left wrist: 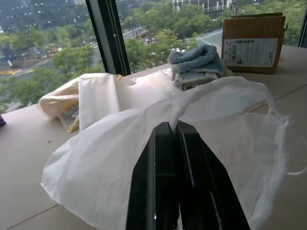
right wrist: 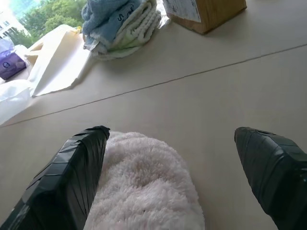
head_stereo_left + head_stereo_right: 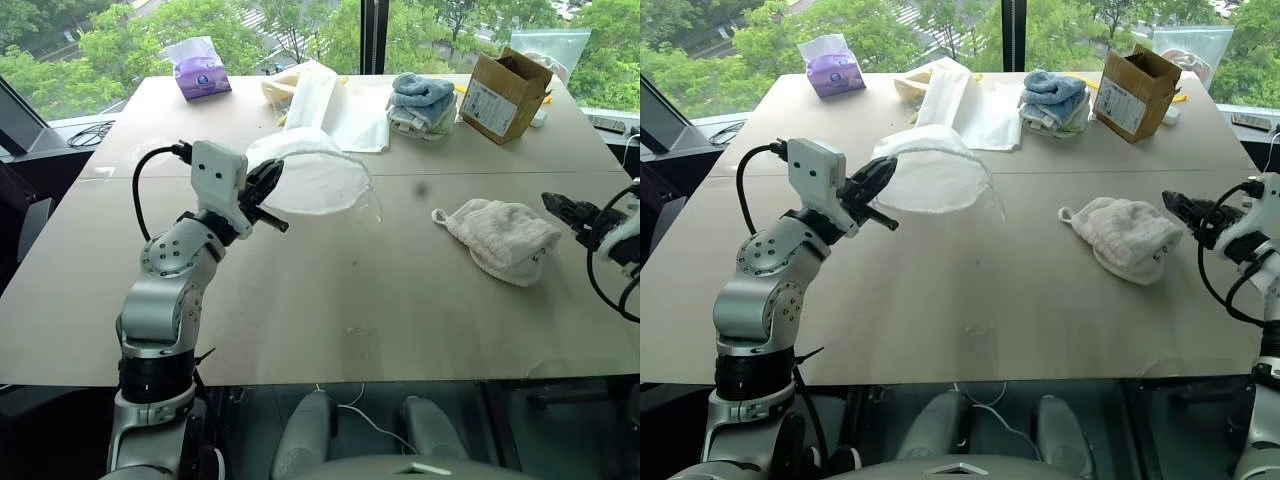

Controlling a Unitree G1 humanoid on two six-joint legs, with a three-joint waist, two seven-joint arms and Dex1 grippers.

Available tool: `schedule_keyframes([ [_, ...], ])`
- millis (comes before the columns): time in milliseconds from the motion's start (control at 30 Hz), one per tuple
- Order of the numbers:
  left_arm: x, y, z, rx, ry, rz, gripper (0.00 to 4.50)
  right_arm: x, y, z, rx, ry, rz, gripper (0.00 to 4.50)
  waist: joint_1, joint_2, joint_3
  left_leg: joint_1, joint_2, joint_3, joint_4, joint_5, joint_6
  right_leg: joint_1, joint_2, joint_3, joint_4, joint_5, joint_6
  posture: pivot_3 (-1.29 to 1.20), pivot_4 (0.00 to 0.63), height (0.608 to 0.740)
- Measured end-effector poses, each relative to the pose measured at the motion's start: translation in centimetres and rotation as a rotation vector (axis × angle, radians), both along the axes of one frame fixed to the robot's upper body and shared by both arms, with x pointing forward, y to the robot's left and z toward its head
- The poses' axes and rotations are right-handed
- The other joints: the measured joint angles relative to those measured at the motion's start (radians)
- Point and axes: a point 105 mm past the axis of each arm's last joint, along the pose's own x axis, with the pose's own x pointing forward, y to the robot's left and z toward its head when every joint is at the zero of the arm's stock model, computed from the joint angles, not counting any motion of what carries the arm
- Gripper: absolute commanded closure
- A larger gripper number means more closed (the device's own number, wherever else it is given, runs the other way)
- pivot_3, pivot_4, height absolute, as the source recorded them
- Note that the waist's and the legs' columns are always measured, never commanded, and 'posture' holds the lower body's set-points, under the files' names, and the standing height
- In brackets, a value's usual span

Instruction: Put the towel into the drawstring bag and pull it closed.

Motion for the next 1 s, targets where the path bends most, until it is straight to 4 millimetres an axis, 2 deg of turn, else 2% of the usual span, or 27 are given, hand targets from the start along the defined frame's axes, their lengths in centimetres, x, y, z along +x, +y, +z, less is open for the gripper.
schedule_keyframes([
  [33, 0.0, 0.0, -0.1, 0.0, 0.002, 0.001, 4.47, -0.5, 1.2, -1.9, -0.013, 0.06, 0.038, 0.0, 0.0, 0.0, 0.0, 0.0, 0.0, -0.001, 0.0, 0.0, 0.0, 0.0, 0.0, -0.001, 0.0, 0.0, 0.0, 0.0, 0.15, 0.74],
  [67, 0.0, 0.0, -0.1, 0.0, 0.003, 0.002, 4.47, -0.7, 1.6, -2.8, -0.011, 0.083, 0.05, 0.0, 0.0, 0.0, 0.0, 0.0, 0.0, 0.0, 0.0, 0.0, 0.0, 0.0, 0.0, 0.0, 0.0, 0.0, 0.0, 0.0, 0.15, 0.74],
  [367, -0.1, 0.2, -0.8, -0.001, 0.031, 0.013, 4.47, -2.1, 4.3, -3.0, 0.036, 0.074, 0.138, 0.0, -0.004, -0.001, 0.0, 0.001, 0.001, -0.004, 0.0, 0.0, 0.0, 0.0, 0.001, 0.0, 0.0, 0.0, 0.0, 0.0, 0.15, 0.74],
  [533, -0.1, 0.2, -0.9, 0.0, 0.036, 0.015, 4.47, -3.1, 7.1, -3.2, 0.037, 0.092, 0.27, 0.0, -0.006, -0.001, 0.0, 0.001, 0.001, -0.005, 0.0, 0.0, 0.0, 0.0, 0.001, 0.0, 0.0, 0.0, 0.0, 0.0, 0.15, 0.74],
  [633, -0.2, 0.3, -1.2, 0.001, 0.045, 0.018, 4.47, -3.1, 8.7, -3.5, 0.013, 0.091, 0.317, 0.0, -0.014, -0.001, 0.0, 0.001, 0.001, -0.005, 0.0, 0.0, 0.0, 0.0, 0.001, 0.0, 0.0, 0.0, 0.0, 0.0, 0.15, 0.74],
  [833, -0.2, 0.4, -1.3, 0.002, 0.048, 0.019, 4.47, -2.1, 9.9, -3.6, 0.072, 0.066, 0.267, 0.0, -0.035, -0.004, 0.0, 0.003, 0.002, -0.004, -0.001, 0.0, 0.0, 0.0, 0.003, 0.003, 0.001, 0.0, 0.0, 0.0, 0.15, 0.74],
  [1000, -0.2, 0.4, -1.3, 0.003, 0.05, 0.019, 4.5, -1.9, 10.0, -4.2, 0.099, 0.099, 0.215, 2.34, -0.038, -0.004, 0.001, 0.004, 0.002, -0.004, -0.001, 0.0, 0.0, 0.0, 0.003, 0.003, 0.002, 0.0, 0.0, 0.0, 0.15, 0.74],
])
